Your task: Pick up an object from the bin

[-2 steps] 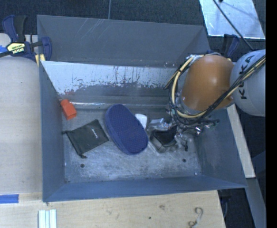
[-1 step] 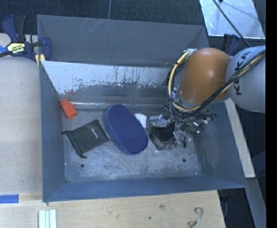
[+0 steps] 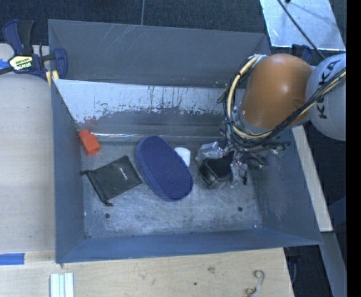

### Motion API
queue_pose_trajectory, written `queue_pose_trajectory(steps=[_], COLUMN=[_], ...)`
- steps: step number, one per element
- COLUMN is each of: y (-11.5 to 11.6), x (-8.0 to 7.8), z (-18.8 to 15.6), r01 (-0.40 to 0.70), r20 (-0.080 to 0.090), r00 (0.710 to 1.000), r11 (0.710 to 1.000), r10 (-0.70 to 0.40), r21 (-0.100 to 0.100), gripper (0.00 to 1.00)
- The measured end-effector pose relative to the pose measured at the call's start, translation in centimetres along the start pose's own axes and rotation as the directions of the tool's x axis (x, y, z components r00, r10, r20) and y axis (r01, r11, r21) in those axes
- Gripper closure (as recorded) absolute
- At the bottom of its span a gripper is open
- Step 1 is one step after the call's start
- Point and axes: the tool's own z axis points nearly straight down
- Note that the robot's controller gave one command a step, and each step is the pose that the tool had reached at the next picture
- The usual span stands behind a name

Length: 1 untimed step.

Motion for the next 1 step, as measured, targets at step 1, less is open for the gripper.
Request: queue_pose_trajectory(steps=[1], y=[0.72], x=[0.15], z=[-1.92], r01=[-0.001], r20=[0.006], r00=[1.000], r11=[1.000], r10=[0.001], r21=[0.013], gripper=[1.00])
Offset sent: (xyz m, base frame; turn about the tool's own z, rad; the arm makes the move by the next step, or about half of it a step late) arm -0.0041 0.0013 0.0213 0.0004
